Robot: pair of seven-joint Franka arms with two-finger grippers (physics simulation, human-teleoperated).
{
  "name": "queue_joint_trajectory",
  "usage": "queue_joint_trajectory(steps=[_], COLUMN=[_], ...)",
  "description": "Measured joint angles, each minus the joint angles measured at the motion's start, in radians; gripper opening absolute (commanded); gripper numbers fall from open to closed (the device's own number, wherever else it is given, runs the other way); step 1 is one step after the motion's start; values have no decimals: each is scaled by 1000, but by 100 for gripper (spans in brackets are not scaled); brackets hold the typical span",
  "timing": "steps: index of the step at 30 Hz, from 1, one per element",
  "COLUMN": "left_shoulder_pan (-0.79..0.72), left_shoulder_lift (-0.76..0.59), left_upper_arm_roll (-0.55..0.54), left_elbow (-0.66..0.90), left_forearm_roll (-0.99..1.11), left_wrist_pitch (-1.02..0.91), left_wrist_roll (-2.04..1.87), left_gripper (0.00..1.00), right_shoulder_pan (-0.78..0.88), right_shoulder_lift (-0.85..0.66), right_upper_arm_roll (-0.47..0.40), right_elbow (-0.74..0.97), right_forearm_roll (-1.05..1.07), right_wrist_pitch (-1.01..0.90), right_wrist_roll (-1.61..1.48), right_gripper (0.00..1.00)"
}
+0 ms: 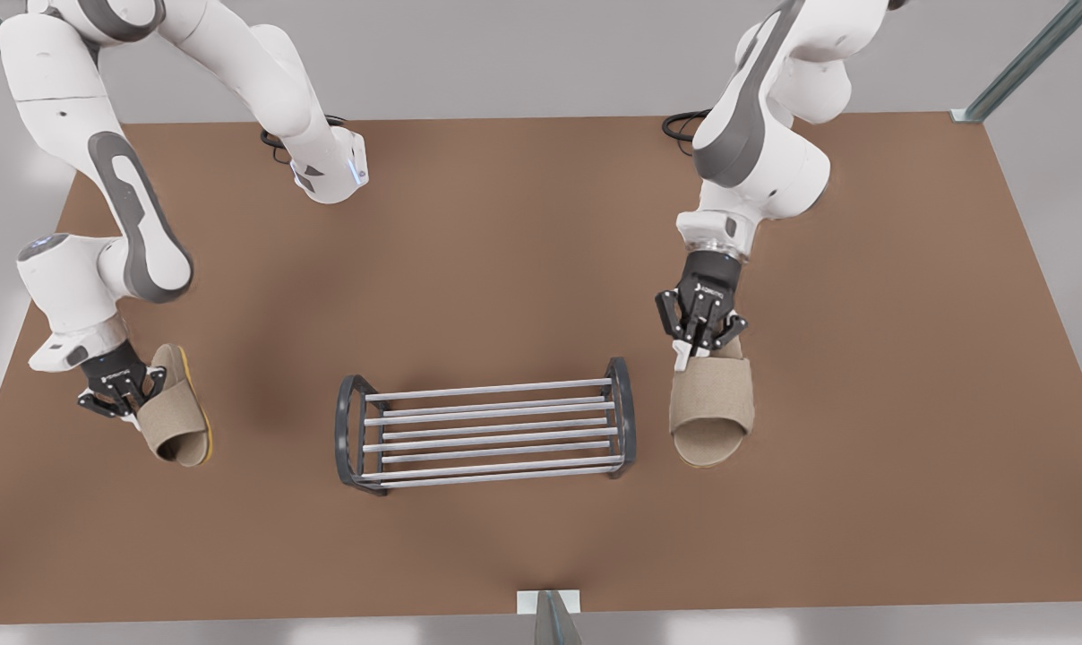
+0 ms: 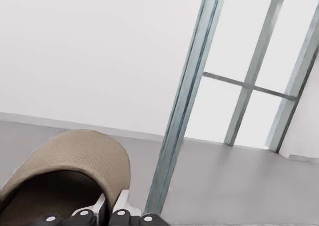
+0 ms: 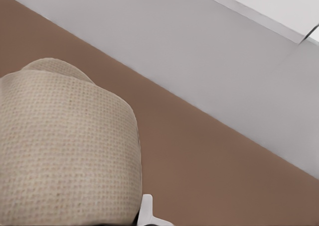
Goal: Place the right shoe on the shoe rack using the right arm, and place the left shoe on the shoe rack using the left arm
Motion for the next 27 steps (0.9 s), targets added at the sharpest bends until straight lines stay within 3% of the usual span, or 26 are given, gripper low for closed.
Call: queue_joint_trajectory(steps=[4, 8, 14, 16, 17, 19, 23, 24, 27], left_shoulder_pan=[-120, -195, -185, -176, -170, -160, -154, -154, -151], left_shoulder_lift=[77, 215, 434, 478, 493, 516, 555, 560, 575], left_upper_arm_roll=[-2, -3, 24, 31, 33, 35, 36, 36, 36], left_elbow=[78, 168, 241, 243, 243, 243, 243, 243, 244], left_forearm_roll=[-10, -50, -115, -156, -170, -190, -220, -227, -240], left_wrist_pitch=[63, 90, 41, 6, -9, -31, -60, -65, -77], left_wrist_roll=[0, 0, 0, 0, 0, 0, 0, 0, 0], left_gripper=[21, 21, 21, 21, 21, 21, 21, 21, 21], right_shoulder_pan=[14, 136, 467, 621, 722, 995, 1700, 1833, 2046], right_shoulder_lift=[-9, -59, -184, -189, -189, -187, -153, -134, -76], right_upper_arm_roll=[66, 81, 69, 9, -63, -304, -1002, -1140, -1362], right_elbow=[249, 421, 486, 510, 528, 571, 672, 686, 715], right_forearm_roll=[-2, -22, -94, -143, -160, -183, -202, -202, -204], right_wrist_pitch=[-245, -502, -711, -751, -768, -795, -842, -854, -881], right_wrist_roll=[15, 59, 263, 363, 413, 514, 716, 765, 907], right_gripper=[21, 21, 21, 21, 21, 21, 21, 21, 21])
